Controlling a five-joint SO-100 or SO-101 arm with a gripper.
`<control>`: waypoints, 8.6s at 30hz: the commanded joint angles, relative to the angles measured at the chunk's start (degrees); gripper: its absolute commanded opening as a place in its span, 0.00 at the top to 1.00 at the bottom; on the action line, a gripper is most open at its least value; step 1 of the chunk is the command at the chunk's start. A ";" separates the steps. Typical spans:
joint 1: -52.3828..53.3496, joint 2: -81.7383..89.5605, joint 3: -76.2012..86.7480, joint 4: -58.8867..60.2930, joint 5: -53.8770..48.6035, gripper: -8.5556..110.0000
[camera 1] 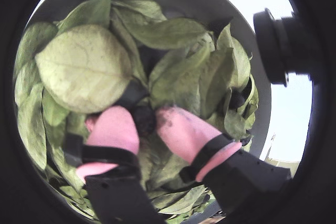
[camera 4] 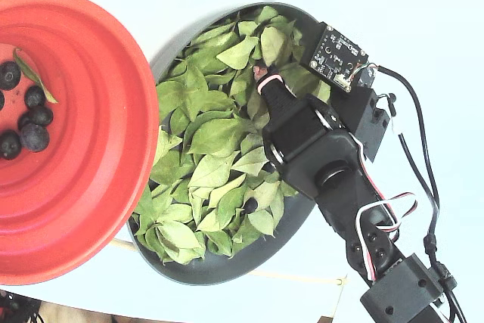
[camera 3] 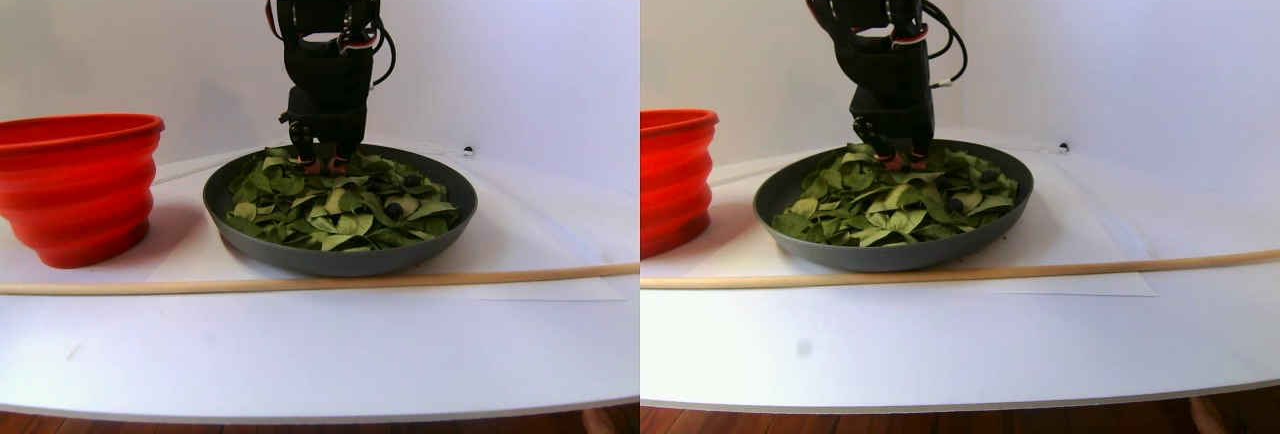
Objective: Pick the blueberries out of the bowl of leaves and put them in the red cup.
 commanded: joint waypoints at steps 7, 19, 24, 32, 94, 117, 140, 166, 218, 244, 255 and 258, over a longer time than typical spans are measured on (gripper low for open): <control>-0.70 6.50 1.49 0.53 0.44 0.85; -0.97 10.20 2.20 0.53 0.26 0.85; -1.05 11.60 2.29 0.44 0.26 0.85; -1.14 13.18 2.29 0.44 0.09 0.85; -11.07 41.75 13.36 19.07 4.57 0.85; -20.65 51.33 16.17 27.69 10.37 0.85; -28.48 58.01 20.92 33.31 15.29 0.85; -34.28 61.96 28.13 36.30 20.30 0.85; -18.46 65.83 23.03 36.47 15.73 0.78; -8.61 61.52 20.30 34.63 10.46 0.79; -4.48 58.62 20.83 32.26 8.53 0.79; -2.99 58.01 20.48 31.99 7.91 0.79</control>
